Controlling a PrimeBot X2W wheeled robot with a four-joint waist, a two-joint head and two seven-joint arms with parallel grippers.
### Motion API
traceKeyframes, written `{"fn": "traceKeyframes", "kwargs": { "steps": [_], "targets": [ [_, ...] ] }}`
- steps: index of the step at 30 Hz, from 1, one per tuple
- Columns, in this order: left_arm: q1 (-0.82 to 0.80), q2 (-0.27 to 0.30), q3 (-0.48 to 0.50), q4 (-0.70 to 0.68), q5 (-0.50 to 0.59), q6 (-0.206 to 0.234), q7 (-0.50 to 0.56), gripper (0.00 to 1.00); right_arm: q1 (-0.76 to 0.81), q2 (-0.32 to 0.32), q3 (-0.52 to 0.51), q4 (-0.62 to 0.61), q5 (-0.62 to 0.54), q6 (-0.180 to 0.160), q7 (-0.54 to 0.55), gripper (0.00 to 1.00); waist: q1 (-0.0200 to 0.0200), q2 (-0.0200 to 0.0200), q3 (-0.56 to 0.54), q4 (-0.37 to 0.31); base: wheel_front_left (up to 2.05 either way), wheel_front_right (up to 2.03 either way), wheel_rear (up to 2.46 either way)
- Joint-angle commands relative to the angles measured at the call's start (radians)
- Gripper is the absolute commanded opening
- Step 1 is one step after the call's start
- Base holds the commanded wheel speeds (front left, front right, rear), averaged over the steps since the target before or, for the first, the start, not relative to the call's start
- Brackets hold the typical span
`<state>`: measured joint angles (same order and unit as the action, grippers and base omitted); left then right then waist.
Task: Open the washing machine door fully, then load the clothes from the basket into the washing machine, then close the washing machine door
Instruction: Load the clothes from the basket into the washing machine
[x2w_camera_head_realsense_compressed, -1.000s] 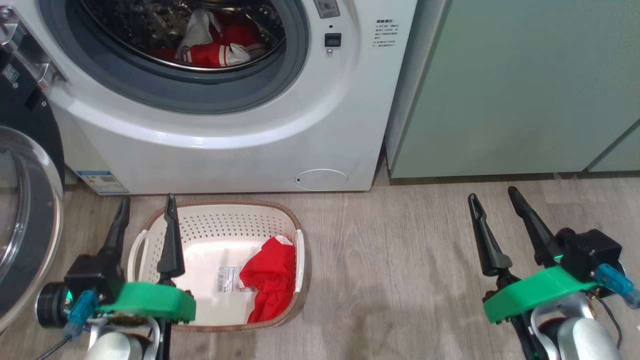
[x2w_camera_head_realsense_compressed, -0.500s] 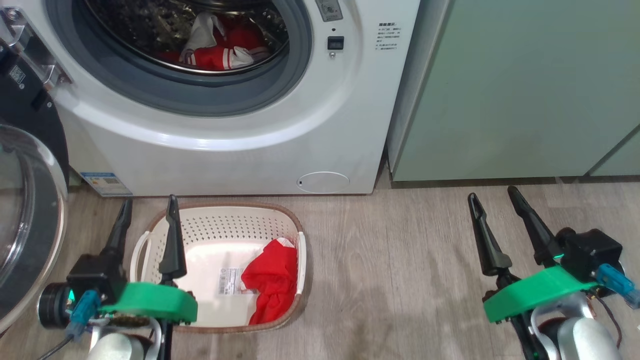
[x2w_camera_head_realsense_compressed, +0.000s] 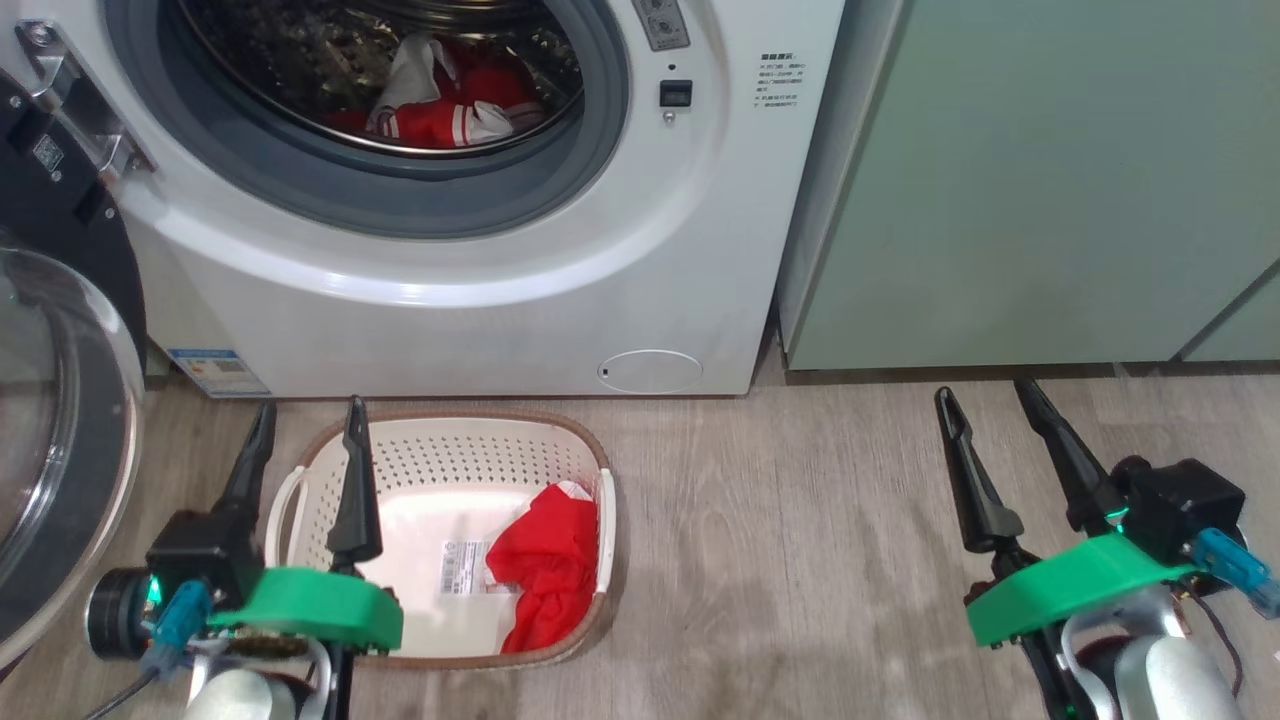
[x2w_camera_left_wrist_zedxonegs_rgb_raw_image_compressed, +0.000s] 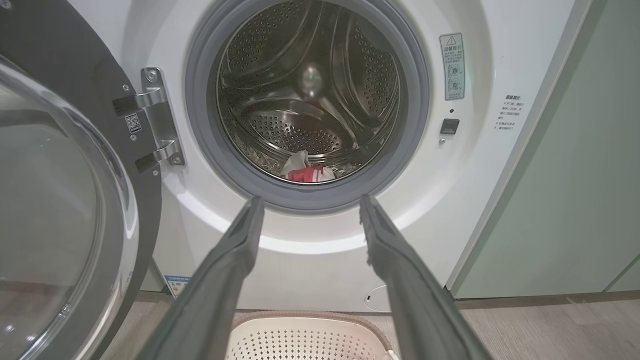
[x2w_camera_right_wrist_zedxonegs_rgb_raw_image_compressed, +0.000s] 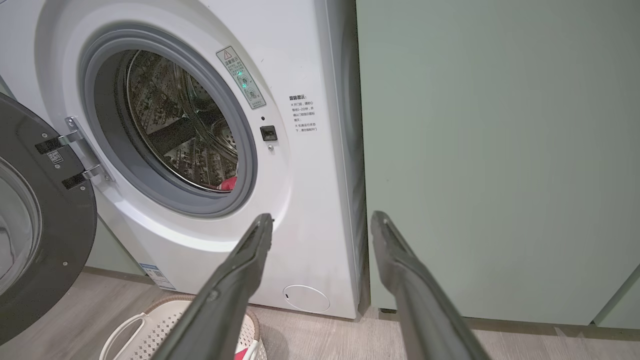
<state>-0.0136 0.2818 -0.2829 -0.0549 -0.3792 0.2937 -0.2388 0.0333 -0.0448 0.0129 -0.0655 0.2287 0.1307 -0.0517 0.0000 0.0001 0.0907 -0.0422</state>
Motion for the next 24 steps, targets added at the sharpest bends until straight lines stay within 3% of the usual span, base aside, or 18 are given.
{"fn": "traceKeyframes", "kwargs": {
  "steps": [1, 17, 24],
  "targets": [
    [-0.020, 0.020, 0.037, -0.027, -0.003, 0.003, -0.001, 1.00, -0.008, -0.005, 0.027, -0.034, 0.005, 0.000, -0.002, 1.00, 0.0000, -0.0001, 0.000, 0.001, 0.00, 0.00, 0.00],
    [-0.047, 0.016, 0.010, 0.007, -0.003, -0.001, 0.014, 1.00, -0.009, -0.005, 0.021, -0.044, 0.007, 0.000, 0.002, 1.00, 0.0000, -0.0001, 0.011, 0.014, 0.00, 0.00, 0.00],
    [-0.161, -0.016, -0.044, 0.159, -0.025, -0.053, 0.079, 1.00, -0.038, -0.005, 0.028, -0.065, 0.005, 0.000, 0.002, 1.00, 0.0000, -0.0001, 0.097, 0.003, 0.00, 0.00, 0.00]
  ]
}}
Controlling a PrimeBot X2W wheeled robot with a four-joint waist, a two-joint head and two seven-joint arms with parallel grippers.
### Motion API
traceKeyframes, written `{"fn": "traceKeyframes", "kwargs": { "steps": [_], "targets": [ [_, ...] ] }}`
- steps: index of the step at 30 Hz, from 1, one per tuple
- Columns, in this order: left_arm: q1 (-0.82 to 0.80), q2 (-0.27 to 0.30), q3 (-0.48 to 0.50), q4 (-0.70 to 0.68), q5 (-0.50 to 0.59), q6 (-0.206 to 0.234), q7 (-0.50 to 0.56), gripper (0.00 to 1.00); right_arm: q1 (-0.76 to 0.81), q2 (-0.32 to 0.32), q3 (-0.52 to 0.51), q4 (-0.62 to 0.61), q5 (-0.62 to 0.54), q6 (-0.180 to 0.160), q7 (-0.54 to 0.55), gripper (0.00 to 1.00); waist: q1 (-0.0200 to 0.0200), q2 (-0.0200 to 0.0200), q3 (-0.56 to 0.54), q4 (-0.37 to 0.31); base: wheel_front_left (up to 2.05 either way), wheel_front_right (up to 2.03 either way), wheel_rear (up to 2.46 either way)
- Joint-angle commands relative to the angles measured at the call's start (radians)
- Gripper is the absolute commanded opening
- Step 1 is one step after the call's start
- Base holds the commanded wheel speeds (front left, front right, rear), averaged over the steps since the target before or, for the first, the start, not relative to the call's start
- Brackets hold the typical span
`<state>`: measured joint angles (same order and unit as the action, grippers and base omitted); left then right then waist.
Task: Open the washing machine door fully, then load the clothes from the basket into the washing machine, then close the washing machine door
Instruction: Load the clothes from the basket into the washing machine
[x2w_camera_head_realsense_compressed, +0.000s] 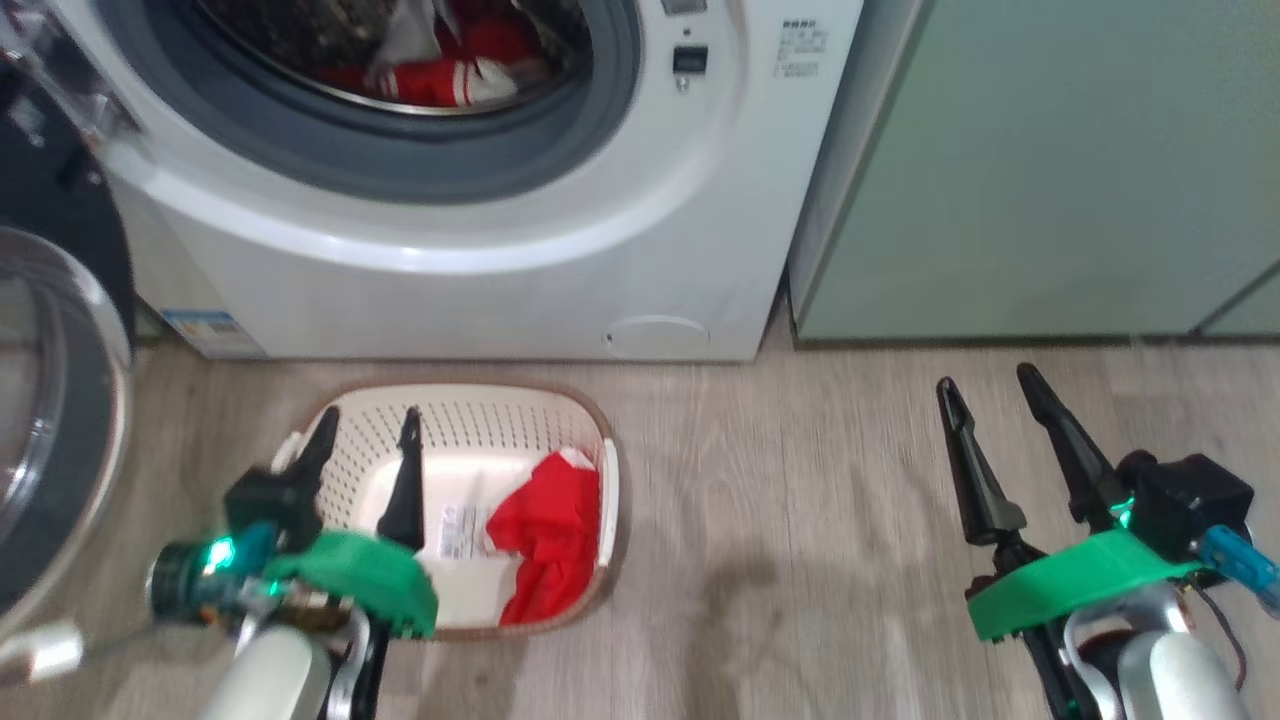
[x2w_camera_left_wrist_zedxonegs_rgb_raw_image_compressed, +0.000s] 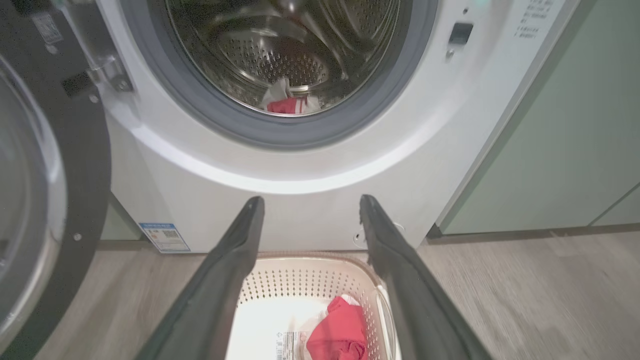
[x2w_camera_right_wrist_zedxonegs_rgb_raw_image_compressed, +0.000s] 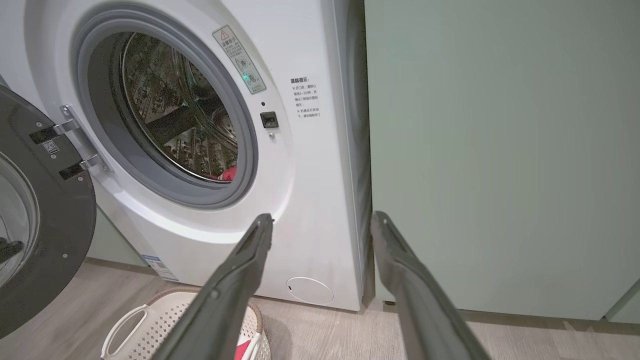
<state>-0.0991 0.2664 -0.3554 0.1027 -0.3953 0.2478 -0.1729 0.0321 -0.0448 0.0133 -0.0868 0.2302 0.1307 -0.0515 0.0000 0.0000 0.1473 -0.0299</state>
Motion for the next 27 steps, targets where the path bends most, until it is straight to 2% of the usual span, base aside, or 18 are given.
{"fn": "traceKeyframes", "kwargs": {
  "steps": [1, 8, 9, 15, 21, 27],
  "targets": [
    [-0.098, -0.007, 0.024, 0.032, -0.014, -0.016, 0.018, 1.00, -0.044, -0.005, 0.030, -0.048, 0.004, 0.000, 0.001, 1.00, 0.0000, 0.0000, 0.063, -0.015, 0.00, 0.00, 0.00],
    [-0.290, -0.070, 0.002, 0.320, -0.078, -0.116, 0.050, 1.00, -0.109, -0.005, 0.040, -0.070, 0.008, 0.000, -0.019, 1.00, 0.0000, 0.0000, 0.253, -0.061, 0.00, 0.00, 0.00],
    [-0.290, -0.070, 0.002, 0.320, -0.078, -0.116, 0.050, 1.00, -0.109, -0.005, 0.040, -0.070, 0.008, 0.000, -0.019, 1.00, 0.0000, 0.0000, 0.253, -0.061, 0.00, 0.00, 0.00],
    [-0.455, -0.101, -0.009, 0.600, -0.119, -0.216, 0.082, 1.00, -0.169, -0.005, 0.064, -0.067, 0.025, 0.000, -0.056, 1.00, 0.0000, 0.0000, 0.417, -0.121, 0.00, 0.00, 0.00],
    [-0.576, -0.095, -0.016, 0.812, -0.136, -0.288, 0.111, 1.00, -0.223, -0.005, 0.100, -0.049, 0.049, 0.000, -0.103, 1.00, 0.0000, 0.0000, 0.562, -0.186, 0.00, 0.00, 0.00],
    [-0.675, -0.060, -0.013, 0.935, -0.143, -0.326, 0.107, 1.00, -0.260, -0.005, 0.131, -0.030, 0.070, 0.000, -0.142, 1.00, 0.0000, 0.0000, 0.689, -0.228, 0.00, 0.00, 0.00]
  ]
}}
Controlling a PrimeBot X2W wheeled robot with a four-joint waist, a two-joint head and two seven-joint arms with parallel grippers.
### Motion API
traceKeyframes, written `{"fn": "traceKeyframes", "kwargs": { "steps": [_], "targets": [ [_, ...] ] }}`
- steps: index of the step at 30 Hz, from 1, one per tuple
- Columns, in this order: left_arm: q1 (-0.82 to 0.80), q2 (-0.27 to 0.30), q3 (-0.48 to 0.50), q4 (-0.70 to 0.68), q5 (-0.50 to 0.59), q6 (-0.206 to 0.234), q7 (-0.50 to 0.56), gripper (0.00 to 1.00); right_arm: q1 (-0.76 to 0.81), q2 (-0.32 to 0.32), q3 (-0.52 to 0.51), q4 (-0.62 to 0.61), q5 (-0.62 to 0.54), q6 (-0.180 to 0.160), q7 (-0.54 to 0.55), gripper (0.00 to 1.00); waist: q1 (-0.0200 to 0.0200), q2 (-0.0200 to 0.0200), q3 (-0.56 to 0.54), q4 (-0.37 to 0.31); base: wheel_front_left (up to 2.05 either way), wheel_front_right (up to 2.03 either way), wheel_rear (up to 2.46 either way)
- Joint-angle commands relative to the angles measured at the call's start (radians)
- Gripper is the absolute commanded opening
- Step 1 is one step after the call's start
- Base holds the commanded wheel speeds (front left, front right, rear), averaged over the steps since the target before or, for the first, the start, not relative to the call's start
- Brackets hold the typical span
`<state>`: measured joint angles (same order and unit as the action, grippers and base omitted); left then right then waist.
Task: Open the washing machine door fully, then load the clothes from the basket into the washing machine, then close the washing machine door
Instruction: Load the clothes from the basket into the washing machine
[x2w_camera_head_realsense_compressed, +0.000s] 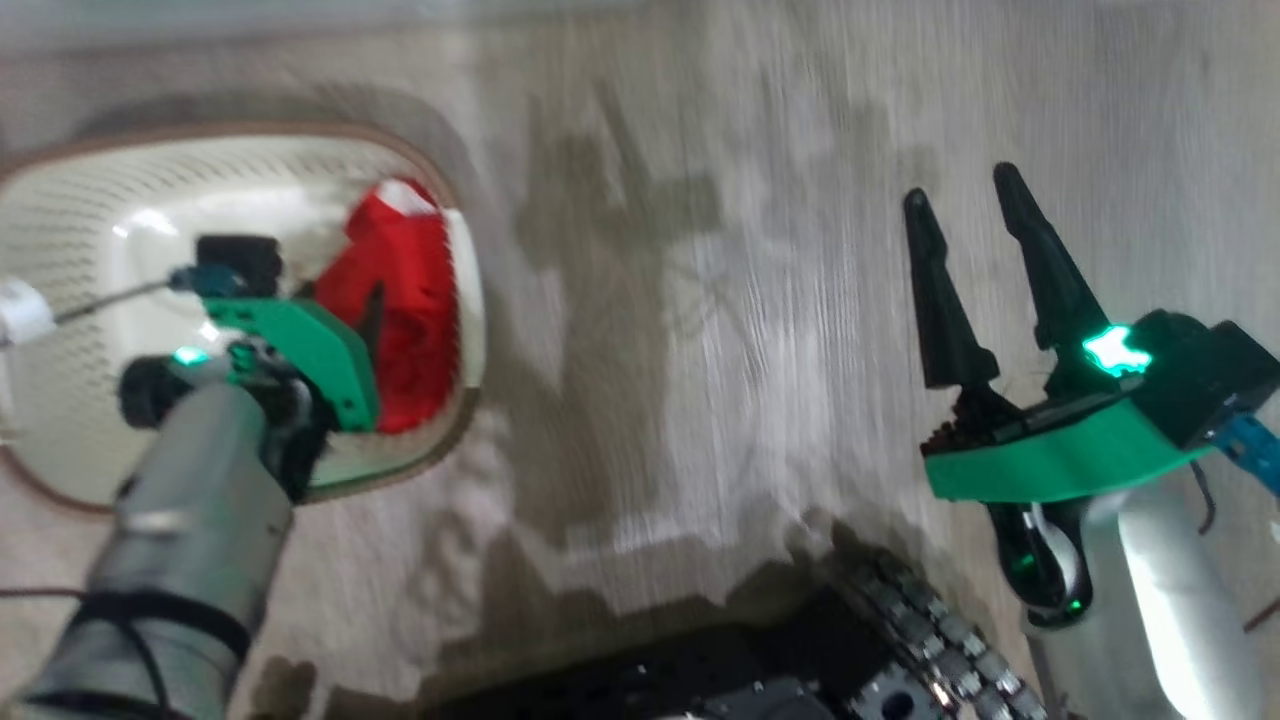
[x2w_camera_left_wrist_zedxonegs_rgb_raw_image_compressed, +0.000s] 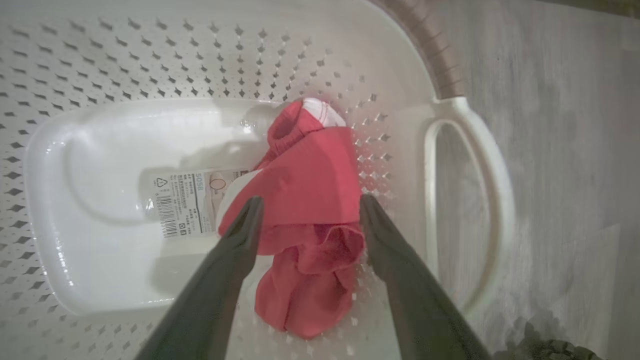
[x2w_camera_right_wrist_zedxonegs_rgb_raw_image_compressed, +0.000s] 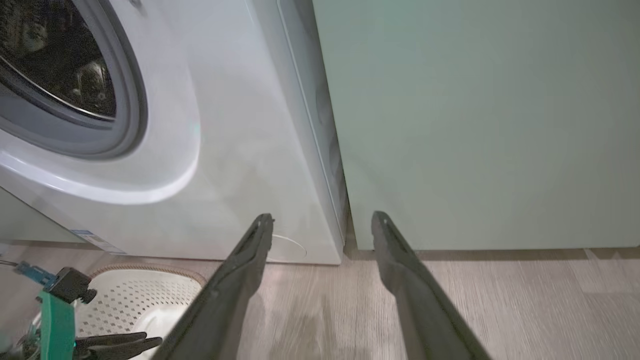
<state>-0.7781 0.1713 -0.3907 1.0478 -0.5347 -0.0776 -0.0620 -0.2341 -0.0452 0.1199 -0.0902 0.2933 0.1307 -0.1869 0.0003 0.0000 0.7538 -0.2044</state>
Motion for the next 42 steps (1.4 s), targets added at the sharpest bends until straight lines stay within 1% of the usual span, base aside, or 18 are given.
{"fn": "traceKeyframes", "kwargs": {
  "steps": [1, 5, 11, 23, 24, 25, 26, 32, 37, 42],
  "targets": [
    [-0.011, 0.044, 0.022, 0.005, -0.003, -0.003, -0.005, 1.00, 0.000, -0.005, 0.031, -0.024, 0.010, 0.000, -0.013, 1.00, -0.0003, 0.0000, 0.101, -0.059, 0.00, 0.00, 0.00],
    [-0.061, 0.074, 0.023, 0.057, -0.004, -0.015, -0.010, 1.00, -0.022, -0.005, 0.054, -0.009, 0.016, 0.000, -0.029, 1.00, -0.0003, 0.0000, 0.160, -0.077, 0.00, 0.00, 0.00],
    [-0.110, 0.117, 0.013, 0.113, 0.001, -0.027, -0.020, 1.00, -0.045, -0.005, 0.080, 0.012, 0.027, 0.000, -0.048, 1.00, -0.0003, 0.0000, 0.216, -0.101, 0.00, 0.00, 0.00],
    [-0.179, 0.152, -0.004, 0.188, 0.000, -0.037, -0.011, 1.00, -0.050, -0.005, 0.111, 0.018, 0.045, 0.000, -0.064, 1.00, -0.0003, 0.0000, 0.268, -0.130, 0.00, 0.00, 0.00],
    [-0.183, 0.152, -0.006, 0.191, 0.000, -0.038, -0.009, 0.58, -0.050, -0.005, 0.114, 0.019, 0.047, 0.000, -0.064, 1.00, -0.0003, 0.0000, 0.269, -0.133, 0.00, 0.00, 0.00],
    [-0.183, 0.152, -0.006, 0.191, 0.000, -0.038, -0.009, 0.58, -0.050, -0.005, 0.114, 0.019, 0.047, 0.000, -0.064, 1.00, -0.0003, 0.0000, 0.269, -0.133, 0.00, 0.00, 0.00],
    [-0.185, 0.152, -0.009, 0.195, -0.001, -0.039, -0.004, 0.00, -0.051, -0.005, 0.116, 0.020, 0.049, 0.000, -0.065, 1.00, -0.0003, 0.0000, 0.270, -0.135, 0.00, 0.00, 0.00],
    [-0.193, 0.154, -0.023, 0.205, 0.003, -0.042, -0.028, 0.00, -0.050, -0.005, 0.111, 0.036, 0.060, 0.000, -0.069, 1.00, -0.0003, 0.0000, 0.255, -0.134, 0.00, 0.00, 0.00],
    [-0.179, 0.154, -0.036, 0.202, 0.013, -0.038, -0.105, 0.00, -0.053, -0.005, 0.102, 0.047, 0.065, 0.000, -0.072, 1.00, -0.0003, 0.0000, 0.204, -0.115, 0.00, 0.00, 0.00],
    [-0.159, 0.147, -0.045, 0.168, 0.027, -0.016, -0.176, 0.00, -0.050, -0.005, 0.080, 0.053, 0.055, 0.000, -0.073, 1.00, -0.0003, 0.0000, 0.143, -0.081, 0.00, 0.00, 0.00]
  ]
}}
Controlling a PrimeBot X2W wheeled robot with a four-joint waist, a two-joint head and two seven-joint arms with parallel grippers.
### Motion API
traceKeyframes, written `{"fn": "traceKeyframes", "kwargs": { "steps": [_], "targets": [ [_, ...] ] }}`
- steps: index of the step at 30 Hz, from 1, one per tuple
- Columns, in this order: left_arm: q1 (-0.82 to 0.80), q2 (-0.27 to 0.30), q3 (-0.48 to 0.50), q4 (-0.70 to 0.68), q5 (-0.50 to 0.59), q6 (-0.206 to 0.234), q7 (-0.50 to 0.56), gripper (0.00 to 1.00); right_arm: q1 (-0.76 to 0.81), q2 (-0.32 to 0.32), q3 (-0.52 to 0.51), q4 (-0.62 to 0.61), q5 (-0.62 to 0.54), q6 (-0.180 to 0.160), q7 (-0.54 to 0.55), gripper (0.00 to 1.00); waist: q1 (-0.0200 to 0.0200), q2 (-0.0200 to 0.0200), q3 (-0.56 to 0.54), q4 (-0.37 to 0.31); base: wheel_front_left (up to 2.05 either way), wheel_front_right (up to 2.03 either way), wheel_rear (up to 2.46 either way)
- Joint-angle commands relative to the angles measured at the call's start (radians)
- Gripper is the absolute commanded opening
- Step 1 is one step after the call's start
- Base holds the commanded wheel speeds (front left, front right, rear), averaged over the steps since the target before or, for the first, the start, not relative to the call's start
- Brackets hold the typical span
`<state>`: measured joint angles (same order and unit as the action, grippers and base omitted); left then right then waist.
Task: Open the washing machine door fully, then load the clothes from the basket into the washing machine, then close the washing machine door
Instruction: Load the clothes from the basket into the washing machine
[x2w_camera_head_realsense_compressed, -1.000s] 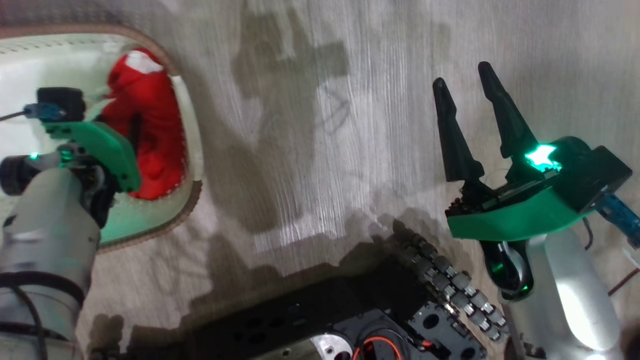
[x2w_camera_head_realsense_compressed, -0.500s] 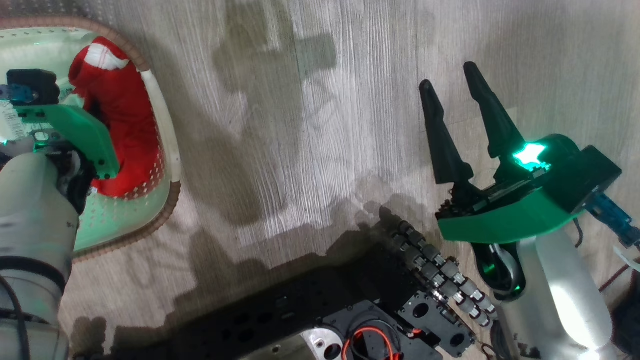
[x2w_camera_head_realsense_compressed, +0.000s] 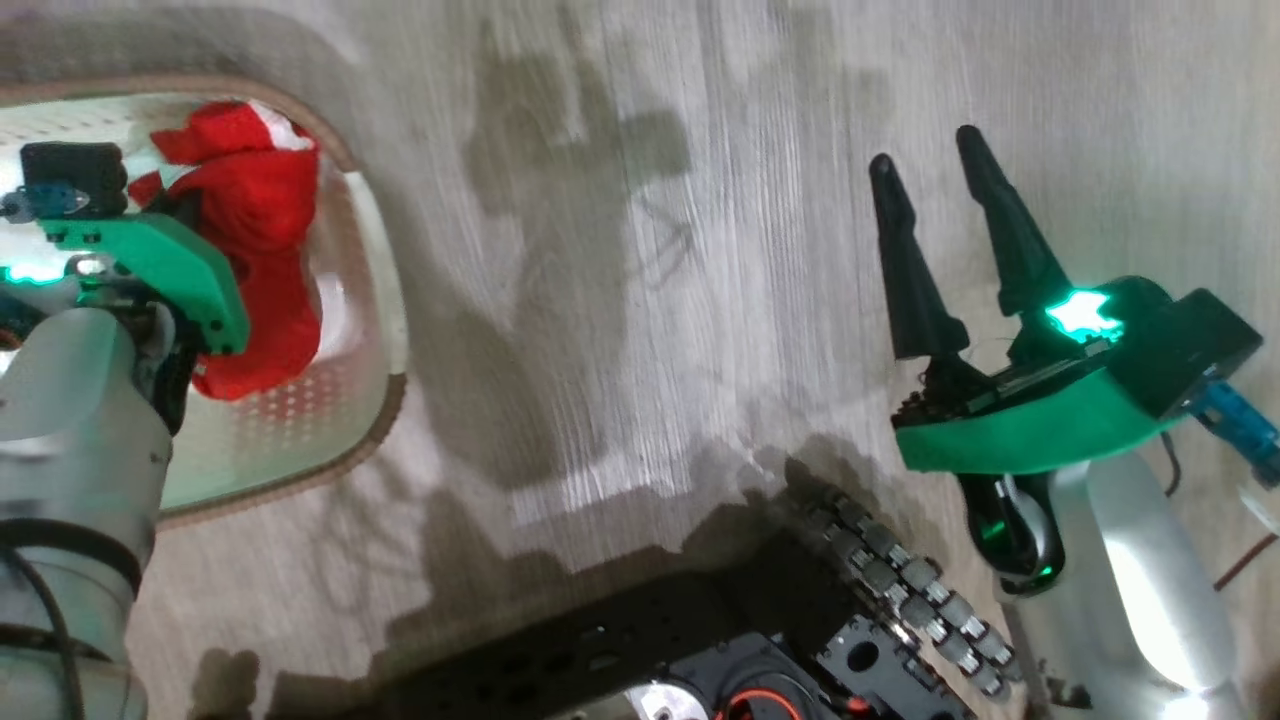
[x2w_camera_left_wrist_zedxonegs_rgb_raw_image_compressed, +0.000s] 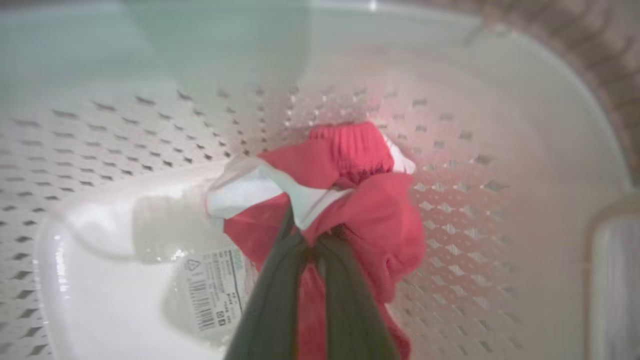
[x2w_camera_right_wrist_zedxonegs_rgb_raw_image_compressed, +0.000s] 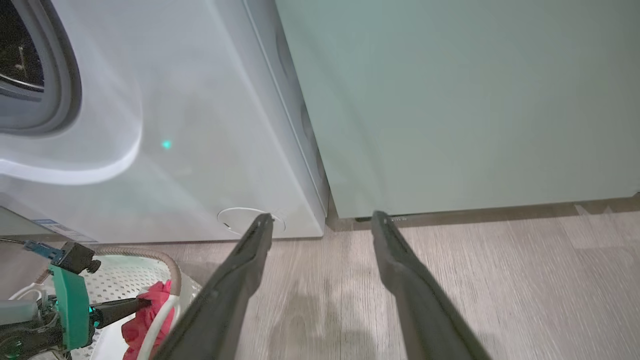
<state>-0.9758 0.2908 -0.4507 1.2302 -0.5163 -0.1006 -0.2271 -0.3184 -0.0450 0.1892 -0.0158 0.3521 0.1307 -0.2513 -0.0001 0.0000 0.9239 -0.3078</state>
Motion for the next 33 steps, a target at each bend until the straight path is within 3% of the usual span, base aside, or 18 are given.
{"fn": "traceKeyframes", "kwargs": {
  "steps": [1, 3, 13, 22, 33],
  "targets": [
    [0.045, 0.026, 0.013, -0.027, 0.013, 0.013, -0.020, 0.00, 0.036, -0.005, 0.006, -0.021, -0.006, 0.000, -0.009, 1.00, 0.0001, 0.0000, -0.040, 0.030, 0.00, 0.00, 0.00],
    [0.064, 0.022, 0.018, -0.059, 0.014, 0.026, -0.029, 0.00, 0.039, -0.005, -0.003, -0.020, -0.012, 0.000, -0.009, 1.00, 0.0001, 0.0000, -0.068, 0.045, 0.00, 0.00, 0.00],
    [0.306, 0.004, 0.124, -0.477, 0.043, 0.128, -0.034, 0.00, 0.078, -0.005, -0.059, -0.021, -0.048, 0.000, 0.018, 1.00, 0.0001, 0.0000, -0.238, 0.129, 0.00, 0.00, 0.00],
    [0.504, -0.020, 0.217, -0.833, 0.074, 0.187, -0.035, 0.00, 0.126, -0.005, -0.115, -0.041, -0.072, 0.000, 0.067, 1.00, 0.0001, 0.0000, -0.374, 0.192, 0.00, 0.00, 0.00],
    [0.619, -0.021, 0.260, -1.097, 0.103, 0.240, -0.035, 0.00, 0.170, -0.005, -0.157, -0.054, -0.092, 0.000, 0.112, 1.00, 0.0001, 0.0000, -0.512, 0.233, 0.00, 0.00, 0.00]
  ]
}}
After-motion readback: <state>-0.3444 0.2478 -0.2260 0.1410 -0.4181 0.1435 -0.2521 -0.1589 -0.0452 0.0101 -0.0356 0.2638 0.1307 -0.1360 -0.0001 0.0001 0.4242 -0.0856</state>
